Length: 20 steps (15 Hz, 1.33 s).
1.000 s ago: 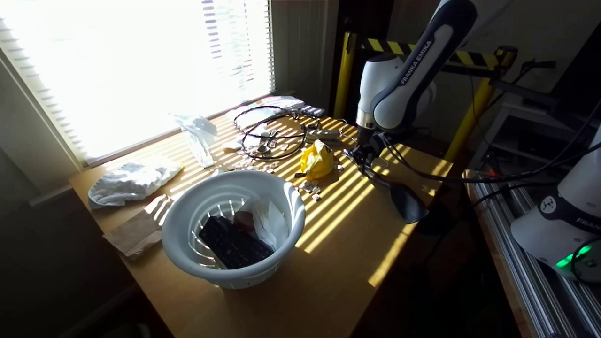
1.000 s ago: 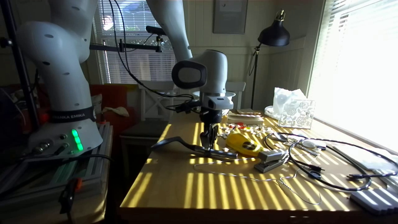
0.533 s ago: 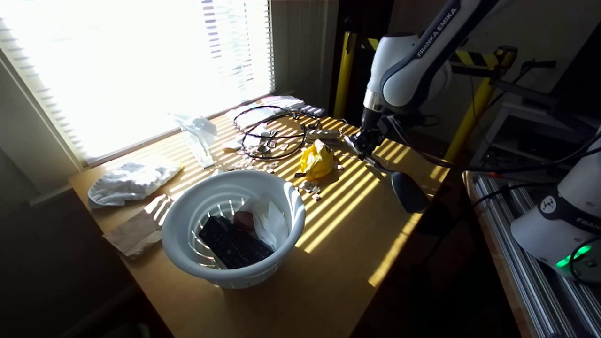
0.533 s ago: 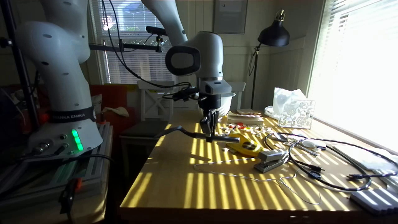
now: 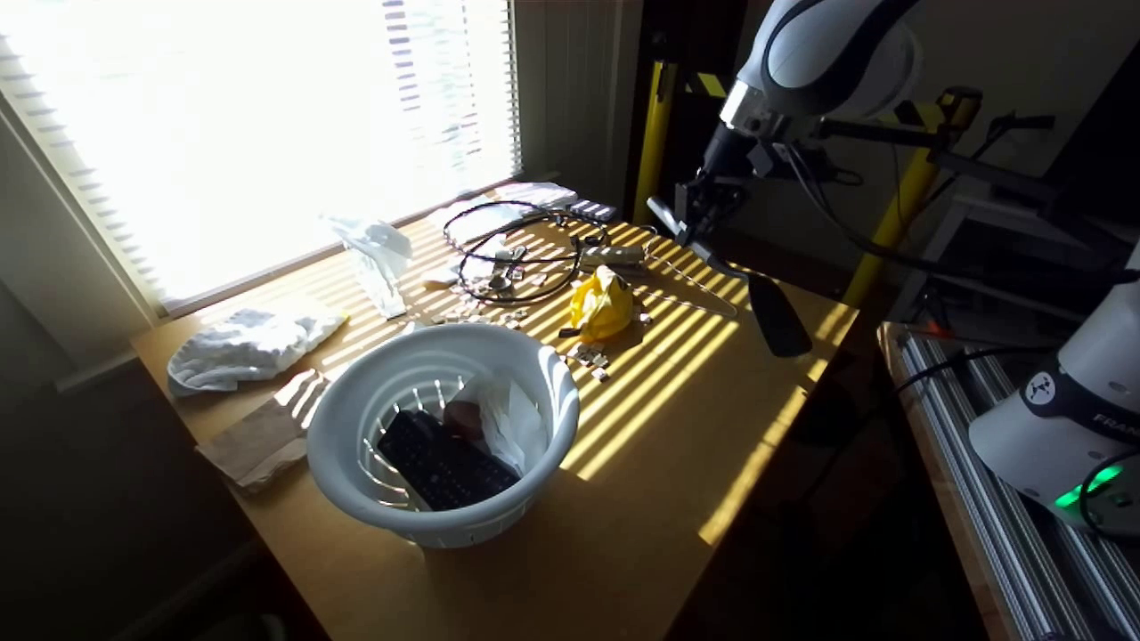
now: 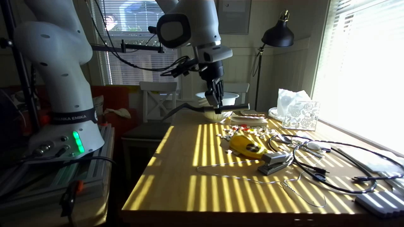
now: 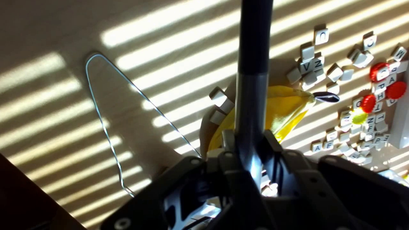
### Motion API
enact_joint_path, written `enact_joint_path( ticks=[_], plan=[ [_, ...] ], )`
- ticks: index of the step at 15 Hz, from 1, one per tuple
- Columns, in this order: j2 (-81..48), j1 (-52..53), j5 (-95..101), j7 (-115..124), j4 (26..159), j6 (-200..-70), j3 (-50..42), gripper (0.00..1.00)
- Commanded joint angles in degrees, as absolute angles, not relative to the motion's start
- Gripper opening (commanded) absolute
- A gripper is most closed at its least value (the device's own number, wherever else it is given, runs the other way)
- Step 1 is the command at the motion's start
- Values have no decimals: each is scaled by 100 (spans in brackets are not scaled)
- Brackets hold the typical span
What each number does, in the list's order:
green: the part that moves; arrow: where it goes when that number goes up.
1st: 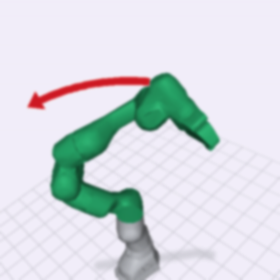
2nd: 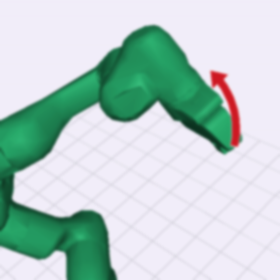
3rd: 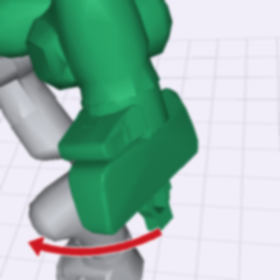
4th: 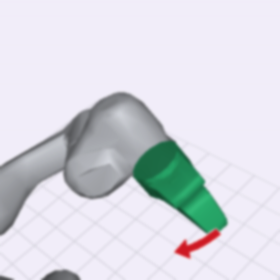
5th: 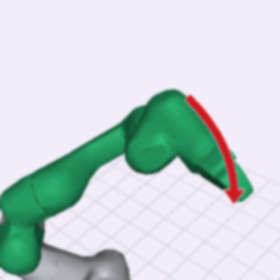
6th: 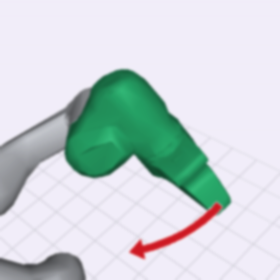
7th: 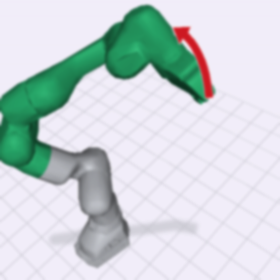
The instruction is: Move the black spatula to the right.
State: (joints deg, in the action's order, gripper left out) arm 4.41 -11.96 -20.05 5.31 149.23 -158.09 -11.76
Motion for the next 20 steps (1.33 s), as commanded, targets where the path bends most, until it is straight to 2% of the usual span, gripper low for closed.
enact_joint_path(
  ticks=[1, 3, 4, 9, 10, 16, 20],
  plan=[
    [1326, -924, -2910, 125, 15018, -15474, -1207, 6],
    [1538, -805, -3192, -85, 14861, -14993, -1306, 6],
    [1151, -864, -2855, 219, 14882, -15450, -1243, 24],
    [1453, -821, -2929, 140, 14845, -15095, -1282, 24],
    [1452, -821, -2930, 134, 14845, -15093, -1283, 6],
    [1322, -874, -3186, 1651, 14768, -16408, -1078, 6],
    [831, -1567, -2099, 2975, 14775, -17830, -430, 6]
  ],
)
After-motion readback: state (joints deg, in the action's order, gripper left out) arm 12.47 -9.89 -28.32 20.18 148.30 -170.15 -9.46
